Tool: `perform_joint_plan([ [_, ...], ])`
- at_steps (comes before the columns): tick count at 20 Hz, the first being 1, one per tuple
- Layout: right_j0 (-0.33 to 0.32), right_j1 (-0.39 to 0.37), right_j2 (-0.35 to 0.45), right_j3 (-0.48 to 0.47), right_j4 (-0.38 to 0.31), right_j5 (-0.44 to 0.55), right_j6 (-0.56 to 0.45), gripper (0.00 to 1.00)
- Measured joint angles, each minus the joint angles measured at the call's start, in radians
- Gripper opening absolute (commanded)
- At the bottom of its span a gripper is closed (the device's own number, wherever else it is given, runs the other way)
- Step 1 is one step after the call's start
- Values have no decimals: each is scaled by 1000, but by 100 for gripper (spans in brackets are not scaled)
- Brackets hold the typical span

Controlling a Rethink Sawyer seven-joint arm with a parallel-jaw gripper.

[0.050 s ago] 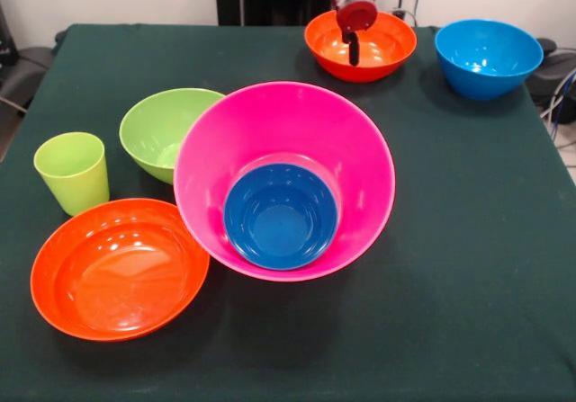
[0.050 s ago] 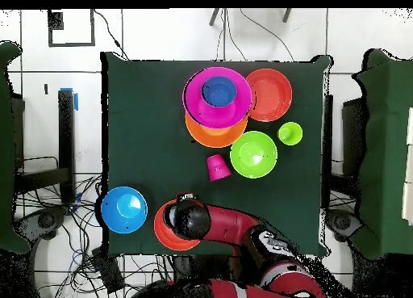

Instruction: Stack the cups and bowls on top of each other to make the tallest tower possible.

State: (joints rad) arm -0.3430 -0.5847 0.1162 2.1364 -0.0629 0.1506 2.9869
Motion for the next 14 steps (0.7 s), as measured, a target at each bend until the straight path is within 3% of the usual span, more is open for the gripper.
perform_joint_plan([
  [14, 40, -34, 0, -13, 7, 0, 0, 100],
])
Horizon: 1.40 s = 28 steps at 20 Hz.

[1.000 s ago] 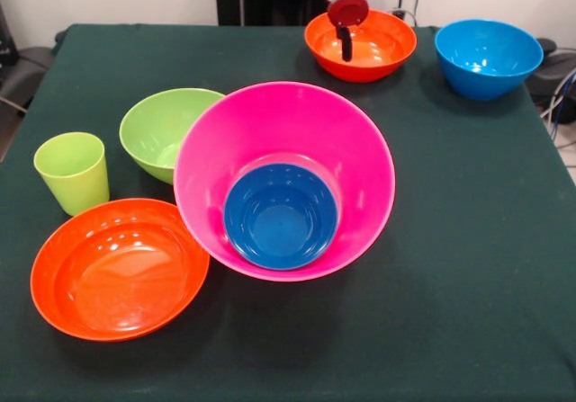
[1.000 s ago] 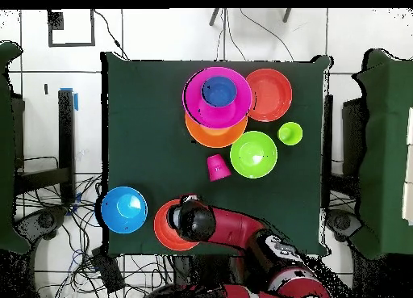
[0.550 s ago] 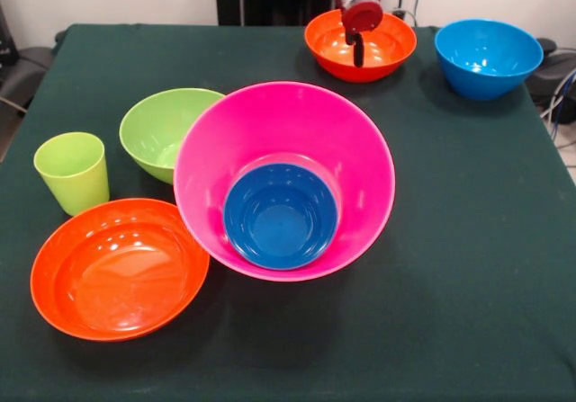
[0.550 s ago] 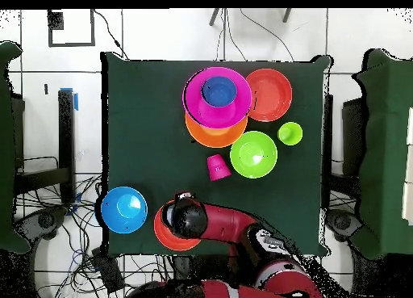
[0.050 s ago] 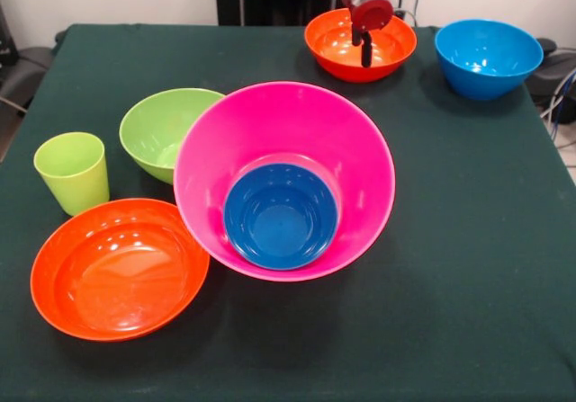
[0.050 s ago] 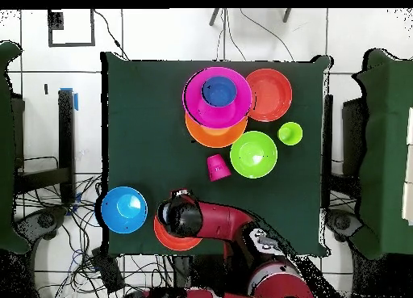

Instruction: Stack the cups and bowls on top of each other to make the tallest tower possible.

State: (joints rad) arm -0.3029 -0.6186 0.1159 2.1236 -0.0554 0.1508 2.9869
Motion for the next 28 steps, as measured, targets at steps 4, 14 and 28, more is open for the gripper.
perform_joint_plan([
  [4, 0, -14, 0, -2, 8, 0, 0, 100],
  [14, 25, 9, -30, -50, 26, 0, 0, 100],
  [28, 83, 203, -110, -189, 30, -1, 0, 100],
])
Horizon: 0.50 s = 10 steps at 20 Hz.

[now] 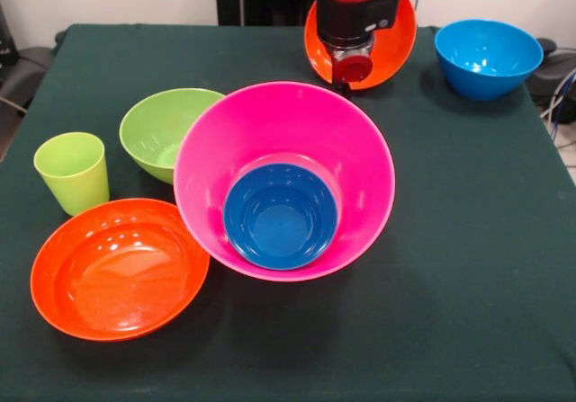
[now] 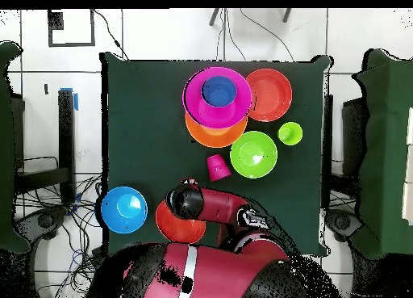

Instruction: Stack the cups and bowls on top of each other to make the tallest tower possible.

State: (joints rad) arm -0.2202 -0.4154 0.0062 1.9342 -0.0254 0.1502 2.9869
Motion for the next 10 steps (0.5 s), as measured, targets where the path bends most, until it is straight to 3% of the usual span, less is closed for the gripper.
perform_joint_plan([
  [10, -19, 3, 5, 0, 0, 1, 0, 100],
])
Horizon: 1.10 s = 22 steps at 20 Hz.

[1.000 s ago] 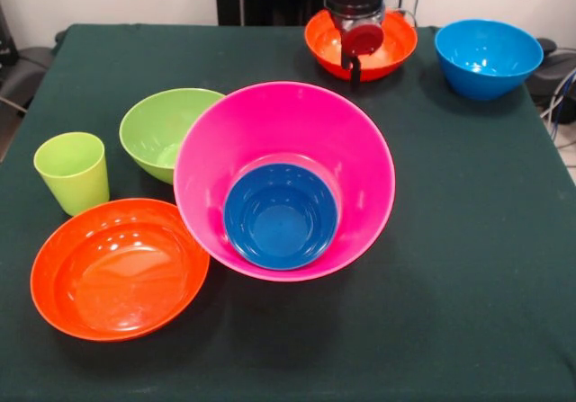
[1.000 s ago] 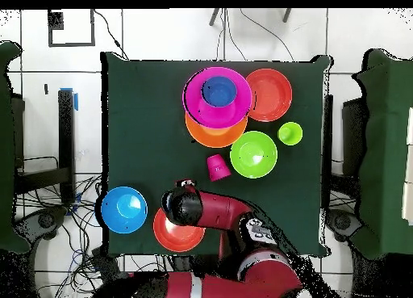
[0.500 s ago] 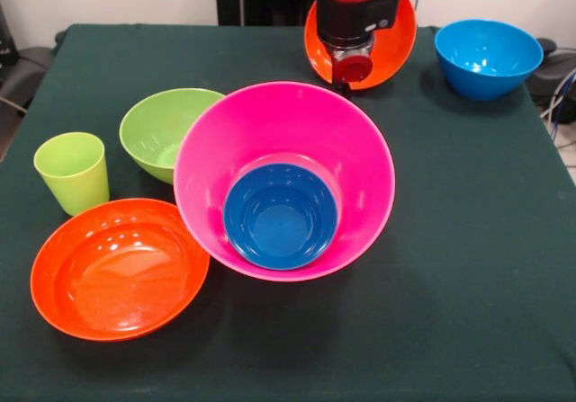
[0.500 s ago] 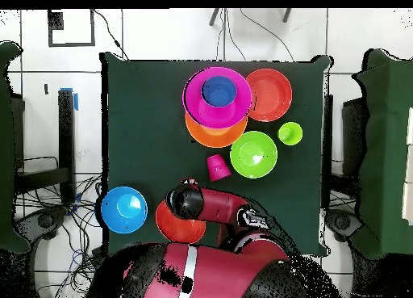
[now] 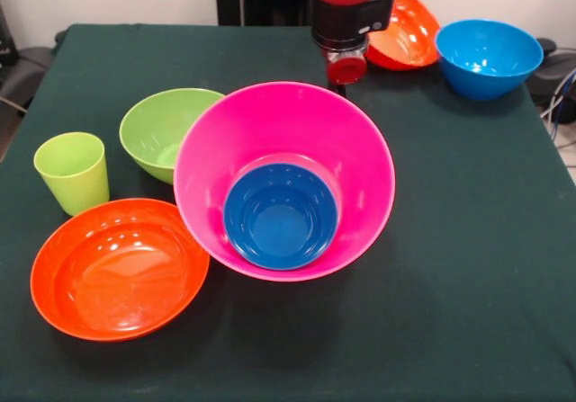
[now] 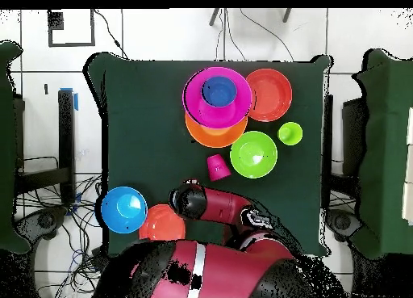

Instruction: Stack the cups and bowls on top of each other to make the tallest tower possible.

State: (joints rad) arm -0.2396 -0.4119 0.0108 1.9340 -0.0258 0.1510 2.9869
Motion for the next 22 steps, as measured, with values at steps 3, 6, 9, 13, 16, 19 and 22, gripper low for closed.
perform_joint_plan([
  [3, 0, -1, 0, 0, 0, 3, 0, 100],
  [6, 2, -11, -4, 0, 0, 24, 0, 100],
  [9, 6, -47, -10, 0, 5, 110, 0, 100],
  [13, 8, -103, -12, 0, 14, 227, 0, 100],
  [16, 8, -157, -12, 2, 26, 301, 0, 100],
  [19, 6, -219, -4, 17, 48, 336, 0, 100],
  [22, 5, -252, 2, 32, 61, 332, 0, 100],
])
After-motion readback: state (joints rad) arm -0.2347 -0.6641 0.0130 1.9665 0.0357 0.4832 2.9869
